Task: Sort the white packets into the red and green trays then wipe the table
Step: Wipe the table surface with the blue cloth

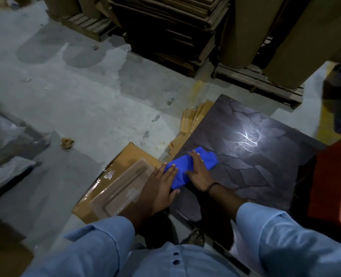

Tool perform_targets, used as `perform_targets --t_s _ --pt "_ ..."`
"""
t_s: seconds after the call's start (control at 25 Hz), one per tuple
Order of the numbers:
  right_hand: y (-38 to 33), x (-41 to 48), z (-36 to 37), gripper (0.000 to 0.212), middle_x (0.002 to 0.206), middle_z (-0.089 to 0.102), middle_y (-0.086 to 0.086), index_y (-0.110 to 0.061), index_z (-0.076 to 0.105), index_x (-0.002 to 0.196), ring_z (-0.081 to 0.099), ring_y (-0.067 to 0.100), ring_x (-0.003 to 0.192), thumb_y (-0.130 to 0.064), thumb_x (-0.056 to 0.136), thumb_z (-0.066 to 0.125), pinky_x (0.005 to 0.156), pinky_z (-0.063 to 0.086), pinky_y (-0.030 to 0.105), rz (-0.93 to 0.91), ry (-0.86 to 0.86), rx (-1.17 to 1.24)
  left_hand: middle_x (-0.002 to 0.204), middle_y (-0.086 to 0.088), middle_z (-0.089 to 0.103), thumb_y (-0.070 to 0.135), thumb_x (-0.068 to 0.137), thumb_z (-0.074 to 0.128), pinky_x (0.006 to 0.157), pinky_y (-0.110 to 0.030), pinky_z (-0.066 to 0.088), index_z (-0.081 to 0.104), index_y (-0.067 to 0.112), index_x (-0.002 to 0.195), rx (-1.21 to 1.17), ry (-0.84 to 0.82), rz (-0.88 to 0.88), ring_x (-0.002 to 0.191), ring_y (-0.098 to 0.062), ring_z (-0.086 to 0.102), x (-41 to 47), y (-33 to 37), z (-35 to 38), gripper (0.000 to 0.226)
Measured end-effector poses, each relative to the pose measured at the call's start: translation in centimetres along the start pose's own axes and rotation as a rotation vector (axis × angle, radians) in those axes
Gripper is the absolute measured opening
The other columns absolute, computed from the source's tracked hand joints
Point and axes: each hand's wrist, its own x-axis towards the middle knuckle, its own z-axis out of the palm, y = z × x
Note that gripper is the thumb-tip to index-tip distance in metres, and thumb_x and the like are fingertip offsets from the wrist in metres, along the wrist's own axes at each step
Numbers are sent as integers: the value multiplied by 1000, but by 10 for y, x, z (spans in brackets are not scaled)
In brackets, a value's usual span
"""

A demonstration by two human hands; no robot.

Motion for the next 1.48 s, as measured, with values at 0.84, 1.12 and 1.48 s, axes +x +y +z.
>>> perform_targets --t_s 0.84,1.12,1.48 --pt "-140 46 134 39 123 61 9 -20 56 130 56 34 113 -17 91 50 91 47 43 -685 -260 -920 124 -11 72 23 91 35 80 -42 62 70 7 125 112 40 -175 108 -35 71 -158 -163 7 51" --pt "-126 40 145 44 131 56 9 -21 54 130 48 32 126 -27 86 58 99 41 42 -635 -328 -999 157 -11 43 43 85 44 121 -52 28 44 10 151 36 -211 -221 145 -40 37 -156 -158 11 74" --pt "-116 36 44 42 122 63 15 -12 65 117 54 38 117 -17 76 61 89 49 48 -489 174 -785 156 -16 43 40 93 42 118 -53 27 51 7 145 89 83 -24 145 -39 39 -21 -129 -46 63"
